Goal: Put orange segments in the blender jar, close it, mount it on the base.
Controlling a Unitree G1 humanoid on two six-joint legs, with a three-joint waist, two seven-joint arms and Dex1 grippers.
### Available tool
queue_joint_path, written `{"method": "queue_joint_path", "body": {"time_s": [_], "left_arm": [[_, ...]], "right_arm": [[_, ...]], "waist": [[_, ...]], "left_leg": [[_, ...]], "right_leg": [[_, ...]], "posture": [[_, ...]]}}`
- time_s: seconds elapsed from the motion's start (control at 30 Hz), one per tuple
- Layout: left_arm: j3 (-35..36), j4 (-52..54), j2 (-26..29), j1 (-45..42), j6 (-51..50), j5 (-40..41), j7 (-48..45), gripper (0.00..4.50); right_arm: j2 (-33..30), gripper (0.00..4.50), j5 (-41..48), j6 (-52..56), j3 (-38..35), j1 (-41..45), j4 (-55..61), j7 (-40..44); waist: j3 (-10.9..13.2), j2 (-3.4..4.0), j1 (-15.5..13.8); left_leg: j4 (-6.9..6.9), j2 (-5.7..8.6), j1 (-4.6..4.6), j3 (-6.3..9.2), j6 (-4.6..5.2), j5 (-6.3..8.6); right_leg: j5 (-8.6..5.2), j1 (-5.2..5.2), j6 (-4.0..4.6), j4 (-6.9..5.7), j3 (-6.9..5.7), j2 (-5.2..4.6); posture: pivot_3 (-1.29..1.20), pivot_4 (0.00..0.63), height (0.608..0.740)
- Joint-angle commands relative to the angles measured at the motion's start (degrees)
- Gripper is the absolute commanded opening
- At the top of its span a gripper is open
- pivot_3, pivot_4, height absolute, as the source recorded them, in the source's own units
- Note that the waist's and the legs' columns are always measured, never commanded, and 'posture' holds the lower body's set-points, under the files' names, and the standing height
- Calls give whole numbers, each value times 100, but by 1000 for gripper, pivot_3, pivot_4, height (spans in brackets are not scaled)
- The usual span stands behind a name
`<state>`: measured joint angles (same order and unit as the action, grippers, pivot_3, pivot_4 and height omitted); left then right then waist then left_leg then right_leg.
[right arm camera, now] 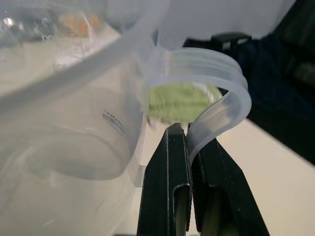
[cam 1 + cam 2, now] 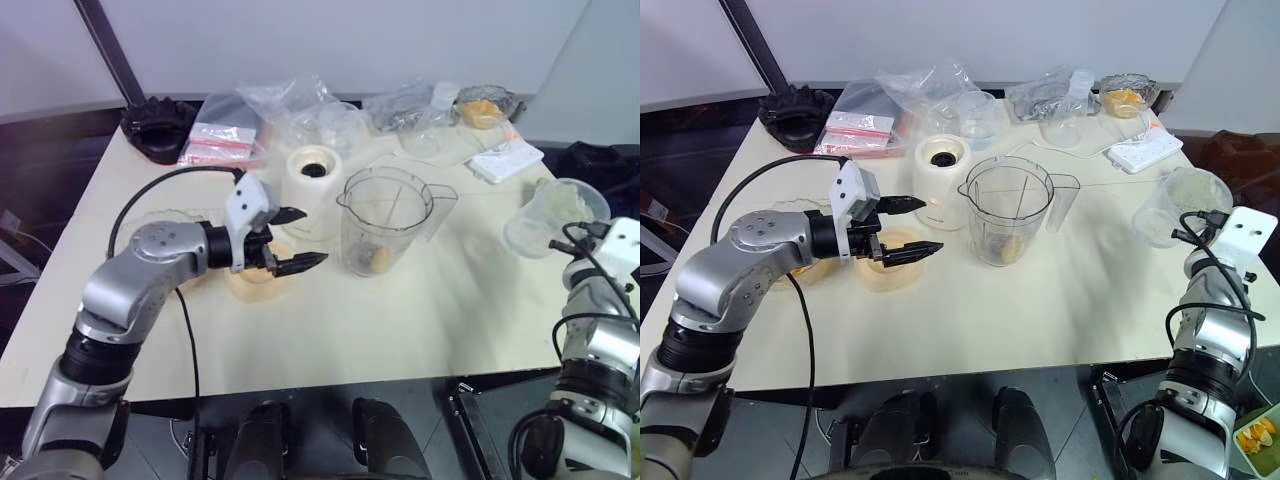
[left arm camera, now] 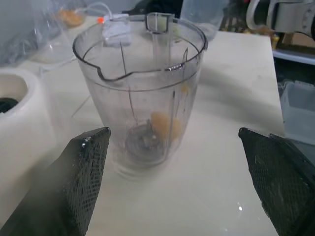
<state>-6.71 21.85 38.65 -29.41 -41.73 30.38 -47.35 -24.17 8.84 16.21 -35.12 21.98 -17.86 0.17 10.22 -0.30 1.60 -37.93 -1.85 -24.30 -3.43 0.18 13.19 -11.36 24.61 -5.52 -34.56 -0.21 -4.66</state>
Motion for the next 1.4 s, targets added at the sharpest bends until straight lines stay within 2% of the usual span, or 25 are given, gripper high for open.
{"method": "queue_joint_path", "body": {"time_s": [0.03,0.3,0.7,0.73,0.8,1.0,1.4], "left_arm": [[-78,458,193,312,-48,86,-244,4365],[350,653,-73,430,-352,712,-72,4365],[303,617,55,447,-353,685,-90,4365],[301,617,60,450,-350,681,-93,4365],[302,617,60,447,-353,681,-99,4365],[372,562,32,403,-365,713,-103,4365],[282,391,4,353,-245,601,-160,4365]], "right_arm": [[200,35,71,-395,97,-23,-66,-202],[206,35,-181,-421,540,123,-610,-718],[63,35,-136,-600,747,321,-1372,-877],[57,616,-140,-592,769,308,-1375,-878],[36,1313,-149,-581,809,292,-1387,-870],[-4,4398,-197,-426,879,139,-1185,-941],[98,4398,-324,299,1206,-900,743,-940]], "waist": [[0,1,35],[1,1,60],[1,1,82],[1,1,80],[1,1,81],[1,0,84],[1,0,74]], "left_leg": [[1,0,0,1,0,0],[-2,3,-5,5,0,0],[0,3,-4,8,0,0],[0,2,-4,8,0,0],[0,3,-4,9,0,0],[0,2,-4,9,0,0],[1,2,-5,27,0,0]], "right_leg": [[-1,0,0,-1,0,0],[-1,-1,1,3,2,-4],[-2,-1,0,3,1,0],[-2,-1,0,3,1,0],[-2,-1,0,3,1,0],[-2,-1,0,4,1,0],[-3,-1,0,6,1,-1]], "posture": [[0,150,740],[0,150,740],[0,150,740],[0,150,740],[0,150,740],[0,150,740],[0,150,740]]}}
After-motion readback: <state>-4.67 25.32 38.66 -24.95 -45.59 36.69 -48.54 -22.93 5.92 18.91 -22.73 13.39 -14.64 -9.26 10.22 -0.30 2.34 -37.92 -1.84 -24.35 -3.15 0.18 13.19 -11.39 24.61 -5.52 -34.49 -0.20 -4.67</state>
